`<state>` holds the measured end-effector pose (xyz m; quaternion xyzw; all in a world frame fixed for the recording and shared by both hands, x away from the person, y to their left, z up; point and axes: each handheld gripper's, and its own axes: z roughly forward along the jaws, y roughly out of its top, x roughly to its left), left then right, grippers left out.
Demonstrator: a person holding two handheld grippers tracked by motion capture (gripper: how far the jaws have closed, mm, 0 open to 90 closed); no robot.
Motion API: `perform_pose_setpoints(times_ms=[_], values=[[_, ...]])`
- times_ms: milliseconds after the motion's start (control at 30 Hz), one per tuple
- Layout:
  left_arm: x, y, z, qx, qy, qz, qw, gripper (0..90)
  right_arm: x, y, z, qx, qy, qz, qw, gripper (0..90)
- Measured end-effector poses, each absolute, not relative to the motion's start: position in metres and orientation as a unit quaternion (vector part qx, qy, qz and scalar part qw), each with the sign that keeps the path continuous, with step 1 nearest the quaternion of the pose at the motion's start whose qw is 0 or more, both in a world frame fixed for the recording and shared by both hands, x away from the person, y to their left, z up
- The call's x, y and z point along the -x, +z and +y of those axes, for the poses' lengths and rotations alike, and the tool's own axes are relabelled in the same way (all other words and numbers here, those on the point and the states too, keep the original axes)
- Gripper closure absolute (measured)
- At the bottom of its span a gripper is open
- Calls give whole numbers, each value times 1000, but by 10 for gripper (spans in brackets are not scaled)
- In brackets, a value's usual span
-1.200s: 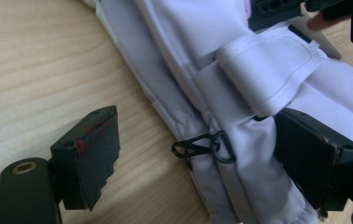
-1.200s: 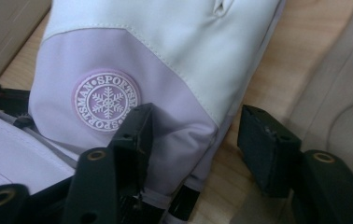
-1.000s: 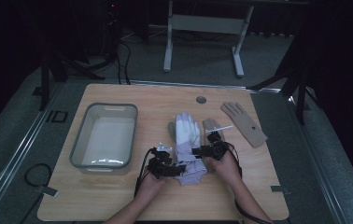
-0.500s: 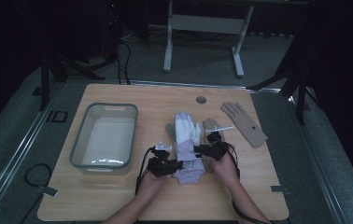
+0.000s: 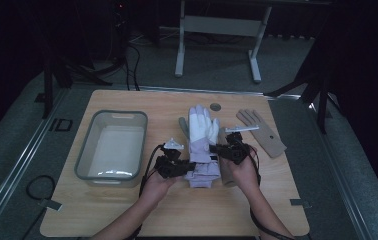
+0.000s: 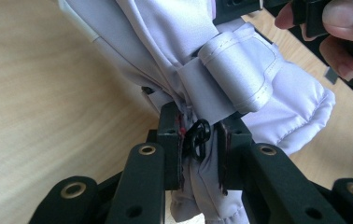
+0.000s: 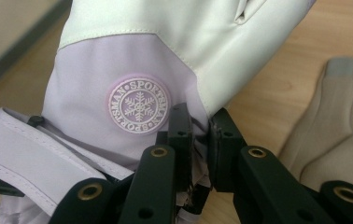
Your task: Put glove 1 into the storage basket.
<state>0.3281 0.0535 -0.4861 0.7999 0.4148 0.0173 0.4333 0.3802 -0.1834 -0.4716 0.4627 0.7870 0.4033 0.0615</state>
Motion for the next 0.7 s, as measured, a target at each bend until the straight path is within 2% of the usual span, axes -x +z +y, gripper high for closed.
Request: perform_pose_setpoints(times_ms=[700], values=[[-330,-441,110,-802,35,408,434,755,-386,-430,-131,-430,433,789,70,814]])
